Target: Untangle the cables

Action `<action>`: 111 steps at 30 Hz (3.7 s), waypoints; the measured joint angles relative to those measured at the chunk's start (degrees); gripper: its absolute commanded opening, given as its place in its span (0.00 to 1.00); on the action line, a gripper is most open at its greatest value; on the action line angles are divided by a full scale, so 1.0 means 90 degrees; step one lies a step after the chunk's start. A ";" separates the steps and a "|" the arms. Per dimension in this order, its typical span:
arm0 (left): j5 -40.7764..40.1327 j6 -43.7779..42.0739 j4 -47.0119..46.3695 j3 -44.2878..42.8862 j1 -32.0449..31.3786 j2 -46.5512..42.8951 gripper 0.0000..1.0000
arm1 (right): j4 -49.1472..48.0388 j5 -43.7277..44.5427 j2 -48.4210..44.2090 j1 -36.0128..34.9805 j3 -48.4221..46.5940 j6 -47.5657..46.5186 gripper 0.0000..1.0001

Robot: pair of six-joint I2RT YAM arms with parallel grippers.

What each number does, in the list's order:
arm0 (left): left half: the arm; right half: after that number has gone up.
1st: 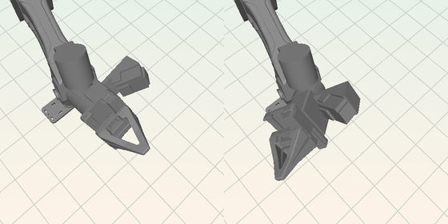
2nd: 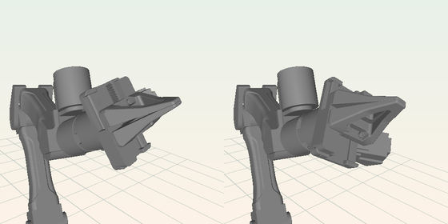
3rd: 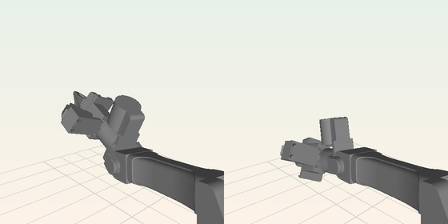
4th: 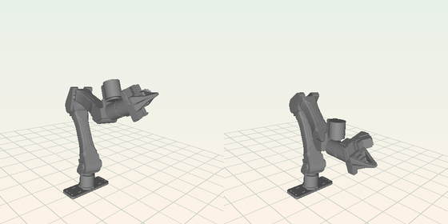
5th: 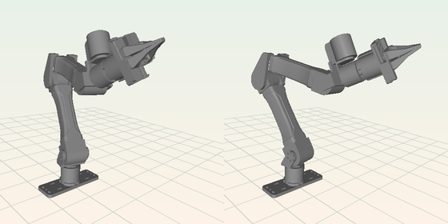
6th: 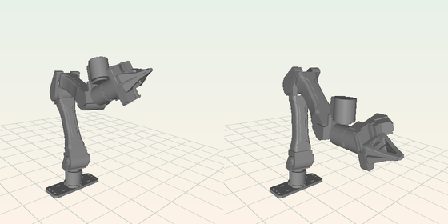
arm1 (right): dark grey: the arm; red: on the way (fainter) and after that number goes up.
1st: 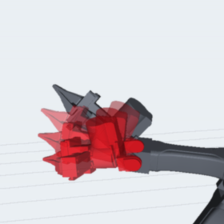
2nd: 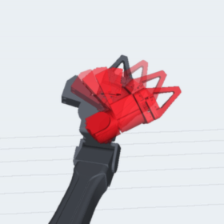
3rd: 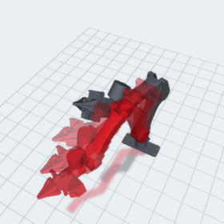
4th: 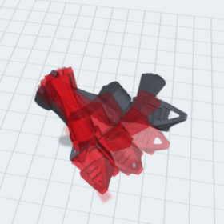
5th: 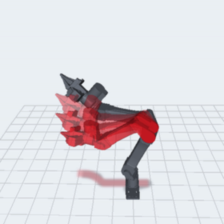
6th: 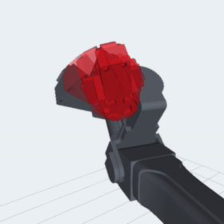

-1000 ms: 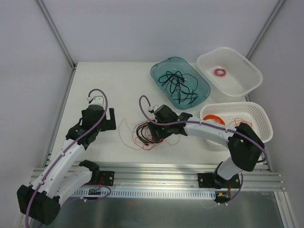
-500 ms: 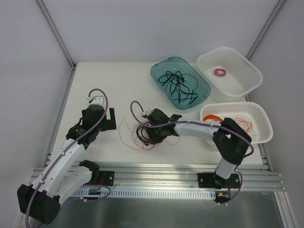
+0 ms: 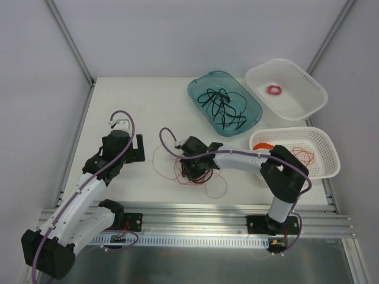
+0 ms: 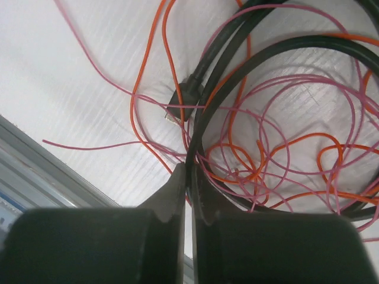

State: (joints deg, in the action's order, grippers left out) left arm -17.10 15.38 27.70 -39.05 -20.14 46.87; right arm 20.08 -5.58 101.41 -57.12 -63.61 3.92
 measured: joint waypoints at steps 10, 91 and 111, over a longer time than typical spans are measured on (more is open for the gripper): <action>0.0005 0.0000 0.0000 0.0000 0.0000 0.0000 0.99 | 0.1054 0.0119 -0.0741 -0.0056 -0.1022 -0.0070 0.01; 0.0425 0.3487 -0.2497 0.1112 -0.0376 0.1562 0.00 | 0.0578 0.0141 -0.3388 0.1887 0.0595 0.1200 0.01; 0.1569 0.2538 -0.1593 0.0498 -0.0376 0.0716 0.94 | 0.1183 0.1248 -0.2380 0.0503 0.0029 0.0578 0.84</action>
State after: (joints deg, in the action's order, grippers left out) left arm -2.98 38.22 13.37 -34.57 -23.53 53.32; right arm 30.72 5.65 79.99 -52.60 -63.35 9.13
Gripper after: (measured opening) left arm 0.870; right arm 0.783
